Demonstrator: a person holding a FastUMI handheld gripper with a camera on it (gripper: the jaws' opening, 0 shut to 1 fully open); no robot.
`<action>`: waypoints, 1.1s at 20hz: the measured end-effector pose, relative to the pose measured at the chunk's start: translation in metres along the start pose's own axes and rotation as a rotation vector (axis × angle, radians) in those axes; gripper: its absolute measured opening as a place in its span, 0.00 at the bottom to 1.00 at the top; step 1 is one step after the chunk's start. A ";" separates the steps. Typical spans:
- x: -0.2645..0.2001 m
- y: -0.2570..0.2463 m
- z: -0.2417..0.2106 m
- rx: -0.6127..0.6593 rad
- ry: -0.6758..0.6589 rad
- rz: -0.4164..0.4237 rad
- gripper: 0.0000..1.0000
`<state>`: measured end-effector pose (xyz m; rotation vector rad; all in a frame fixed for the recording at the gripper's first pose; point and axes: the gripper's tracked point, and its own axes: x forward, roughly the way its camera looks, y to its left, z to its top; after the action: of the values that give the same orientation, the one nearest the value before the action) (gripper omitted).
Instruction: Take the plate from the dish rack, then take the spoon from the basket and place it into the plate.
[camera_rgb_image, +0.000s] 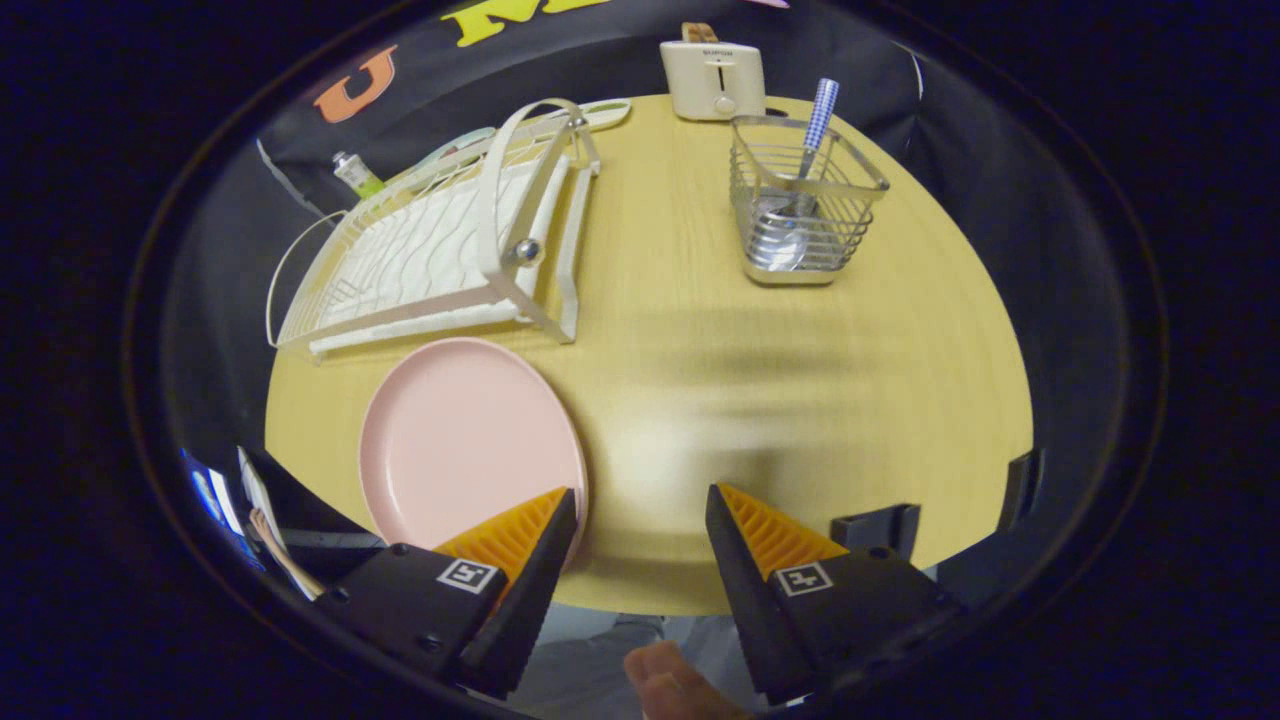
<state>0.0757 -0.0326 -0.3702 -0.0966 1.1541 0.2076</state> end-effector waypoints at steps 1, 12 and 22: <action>-0.007 -0.010 0.010 -0.005 -0.013 0.000 0.84; -0.067 -0.069 0.119 -0.074 -0.269 -0.012 0.83; -0.040 -0.097 0.202 -0.028 -0.471 0.024 0.83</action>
<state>0.2615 -0.0950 -0.2553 -0.0547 0.6838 0.2521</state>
